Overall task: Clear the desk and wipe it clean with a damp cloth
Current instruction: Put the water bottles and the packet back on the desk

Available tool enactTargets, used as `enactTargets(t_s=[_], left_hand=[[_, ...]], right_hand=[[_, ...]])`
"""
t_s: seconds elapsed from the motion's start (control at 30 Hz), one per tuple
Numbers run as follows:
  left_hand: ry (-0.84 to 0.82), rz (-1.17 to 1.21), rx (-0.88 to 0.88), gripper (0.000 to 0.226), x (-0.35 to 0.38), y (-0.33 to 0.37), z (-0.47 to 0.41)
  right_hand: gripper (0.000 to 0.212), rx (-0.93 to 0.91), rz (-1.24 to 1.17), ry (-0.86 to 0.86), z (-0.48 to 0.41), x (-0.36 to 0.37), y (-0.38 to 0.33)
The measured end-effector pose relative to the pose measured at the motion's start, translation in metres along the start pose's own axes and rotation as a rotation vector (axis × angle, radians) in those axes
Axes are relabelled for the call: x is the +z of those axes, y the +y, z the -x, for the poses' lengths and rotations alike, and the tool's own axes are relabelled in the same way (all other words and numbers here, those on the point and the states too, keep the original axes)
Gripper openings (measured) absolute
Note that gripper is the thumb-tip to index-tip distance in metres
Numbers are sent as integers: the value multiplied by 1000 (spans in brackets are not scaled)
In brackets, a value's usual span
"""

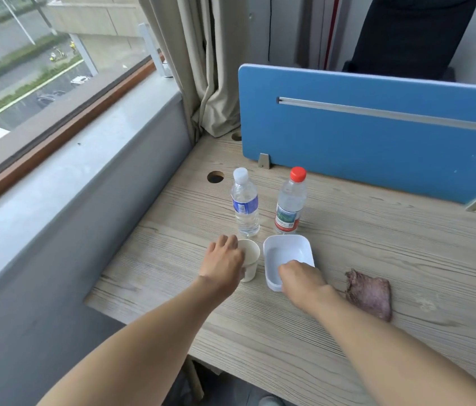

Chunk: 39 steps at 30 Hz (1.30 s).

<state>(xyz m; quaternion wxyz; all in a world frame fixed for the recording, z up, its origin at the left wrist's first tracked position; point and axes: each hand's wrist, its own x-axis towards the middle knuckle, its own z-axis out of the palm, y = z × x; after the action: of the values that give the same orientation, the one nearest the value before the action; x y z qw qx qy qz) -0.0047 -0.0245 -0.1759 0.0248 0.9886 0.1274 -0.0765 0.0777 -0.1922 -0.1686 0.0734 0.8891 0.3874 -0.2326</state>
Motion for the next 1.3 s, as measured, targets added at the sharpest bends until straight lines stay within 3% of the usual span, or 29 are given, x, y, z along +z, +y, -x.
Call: enactTargets(t_s=[0.37,0.6,0.83,1.13,1.3], left_hand=[[-10,99,-45,23,5,-7,15],[-24,184,-76,39,7,-6,14],[12,186,-60,38,-24,-29,30],[369,323,-476,27,-107,-185,122],[520,252,-781,38,-125,-287,221]], right_hand=[[20,52,-49,26,16,-21,-33],[24,23,-74,63,23,-34,-57],[29,28,-49,128,22,-71,-89],[20,-264,-37,277,-6,-135,-252],[20,-494,-196,182,-8,-149,-376]])
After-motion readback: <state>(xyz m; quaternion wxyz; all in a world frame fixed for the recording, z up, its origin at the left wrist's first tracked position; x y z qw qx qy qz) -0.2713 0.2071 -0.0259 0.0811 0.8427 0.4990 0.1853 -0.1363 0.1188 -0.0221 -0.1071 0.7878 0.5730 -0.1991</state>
